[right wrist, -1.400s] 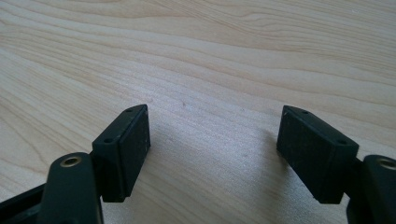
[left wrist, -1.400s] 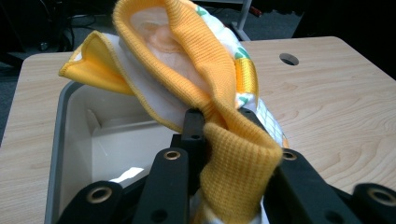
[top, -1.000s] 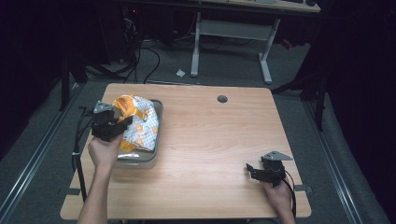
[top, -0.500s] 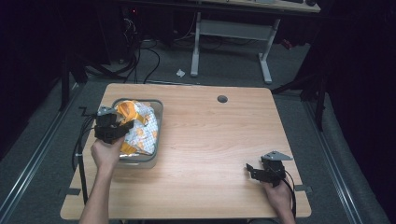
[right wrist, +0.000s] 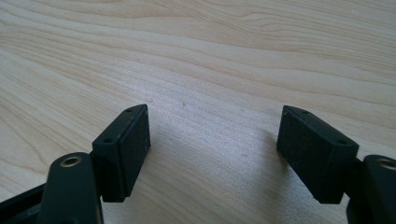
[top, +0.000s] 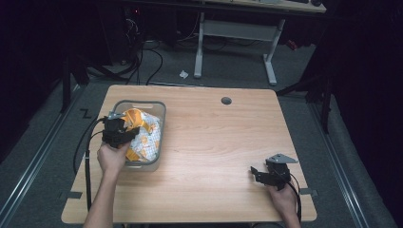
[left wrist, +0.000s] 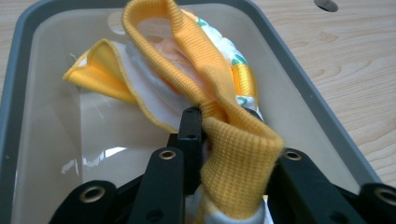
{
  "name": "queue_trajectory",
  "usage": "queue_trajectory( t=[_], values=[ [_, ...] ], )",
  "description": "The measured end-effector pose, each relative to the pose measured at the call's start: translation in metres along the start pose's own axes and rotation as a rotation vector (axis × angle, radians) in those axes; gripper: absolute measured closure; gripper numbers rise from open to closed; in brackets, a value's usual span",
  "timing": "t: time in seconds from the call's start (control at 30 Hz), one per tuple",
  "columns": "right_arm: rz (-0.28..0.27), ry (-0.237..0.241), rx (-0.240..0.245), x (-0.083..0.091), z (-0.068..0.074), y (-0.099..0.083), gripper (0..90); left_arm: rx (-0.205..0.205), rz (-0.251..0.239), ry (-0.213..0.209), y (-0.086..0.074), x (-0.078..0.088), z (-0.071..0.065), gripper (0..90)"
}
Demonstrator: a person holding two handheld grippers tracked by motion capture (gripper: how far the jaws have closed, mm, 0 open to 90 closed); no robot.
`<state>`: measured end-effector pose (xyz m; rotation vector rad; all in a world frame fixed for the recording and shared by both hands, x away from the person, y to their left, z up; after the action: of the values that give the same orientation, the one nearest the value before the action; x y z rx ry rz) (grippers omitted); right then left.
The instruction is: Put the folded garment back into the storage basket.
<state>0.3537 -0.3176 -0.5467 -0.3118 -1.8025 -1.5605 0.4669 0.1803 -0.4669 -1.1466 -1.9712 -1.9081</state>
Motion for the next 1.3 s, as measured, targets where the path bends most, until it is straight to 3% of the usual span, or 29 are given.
queue_trajectory(
  t=[0.1, 0.3, 0.43, 0.7, 0.87, 1.3],
  values=[
    [0.0, 0.0, -0.001, 0.0, 0.0, 0.0, 26.1, -0.015, 0.022, 0.023, -0.002, -0.002, 0.0, 68.5],
    [0.0, 0.0, 0.0, 0.0, 0.0, 0.0, 26.1, -0.032, 0.058, 0.094, -0.004, -0.001, 0.0, 48.1],
    [0.0, 0.0, 0.0, 0.0, 0.0, 0.0, 26.1, -0.029, 0.018, 0.106, -0.001, 0.005, 0.0, 42.5],
    [0.0, 0.0, -0.001, 0.0, 0.0, 0.0, 26.1, -0.044, -0.047, 0.069, 0.005, 0.019, -0.012, 39.2],
    [0.0, 0.0, 0.0, 0.0, 0.0, 0.0, 26.1, -0.04, -0.077, 0.019, 0.008, 0.028, -0.023, 38.5],
    [-0.001, 0.0, 0.002, 0.0, 0.0, 0.0, 26.1, -0.066, -0.114, -0.043, 0.015, 0.039, -0.05, 39.2]
  ],
)
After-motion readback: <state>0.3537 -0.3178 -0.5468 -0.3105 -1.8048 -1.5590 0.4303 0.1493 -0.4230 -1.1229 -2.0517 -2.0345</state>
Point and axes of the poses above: each handheld gripper's, and its own axes: x roughly backward along the jaws, y roughly out of its top, z roughly to its left, the point moved 4 cm from there along -x, roughly forward along the jaws, and after that the axes turned 6 degrees about -z, right-handed, at the moved point
